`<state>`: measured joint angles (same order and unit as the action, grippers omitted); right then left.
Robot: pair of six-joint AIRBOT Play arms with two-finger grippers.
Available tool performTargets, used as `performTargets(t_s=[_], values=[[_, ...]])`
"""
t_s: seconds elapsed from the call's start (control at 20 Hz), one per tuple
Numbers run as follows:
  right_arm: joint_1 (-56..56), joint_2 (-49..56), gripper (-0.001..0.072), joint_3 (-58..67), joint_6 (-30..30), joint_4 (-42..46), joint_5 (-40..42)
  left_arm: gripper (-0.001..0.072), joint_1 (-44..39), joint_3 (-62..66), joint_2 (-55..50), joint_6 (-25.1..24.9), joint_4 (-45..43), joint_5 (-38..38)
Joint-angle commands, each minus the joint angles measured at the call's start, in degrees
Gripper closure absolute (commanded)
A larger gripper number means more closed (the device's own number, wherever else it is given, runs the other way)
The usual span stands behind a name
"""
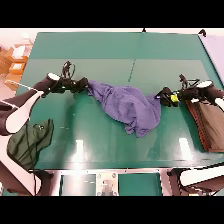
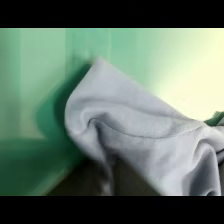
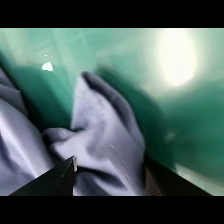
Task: Fold the shirts.
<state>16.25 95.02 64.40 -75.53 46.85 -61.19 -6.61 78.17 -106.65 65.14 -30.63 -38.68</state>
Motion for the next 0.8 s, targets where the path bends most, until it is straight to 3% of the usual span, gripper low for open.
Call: performTargets(t_s=[0.0,0.05,0.1,0.2,0.3,0.5,0.65,0.75], values=[[-1.86,2.08,0.0401,1.62,1.29,-0.83,0.13,0.0681,0.13,2.64,-0.44,-1.88,1.86,0.59],[-1.86,2.14,0.0612,2.43,2.51,-1.31,0.02,0.0682,0.13,4.63,-0.42,-2.58,1.75,-1.11],[-1.84,2.14,0.0696,3.69,2.95,-1.62,-0.44,0.0682,0.13,7.28,-0.09,-2.64,0.52,-3.63],[-1.73,2.10,0.0698,8.04,2.93,-1.88,-3.37,0.0682,0.13,14.10,1.07,-1.49,-5.38,-9.84],[-1.73,1.14,0.0699,15.41,2.78,-1.86,-9.20,0.0682,0.13,21.46,3.80,2.84,-13.84,-15.72],[-1.33,-8.37,0.0699,30.95,1.57,-1.77,-15.65,0.0682,0.13,33.88,14.75,6.49,-28.17,-26.67],[0.42,-19.10,0.0699,39.26,0.96,-1.66,-15.56,0.0682,0.13,39.52,25.70,6.84,-33.62,-31.06],[2.34,-26.71,0.0698,41.75,0.50,-1.66,-15.37,0.0682,0.13,39.74,34.75,6.84,-34.86,-29.99]])
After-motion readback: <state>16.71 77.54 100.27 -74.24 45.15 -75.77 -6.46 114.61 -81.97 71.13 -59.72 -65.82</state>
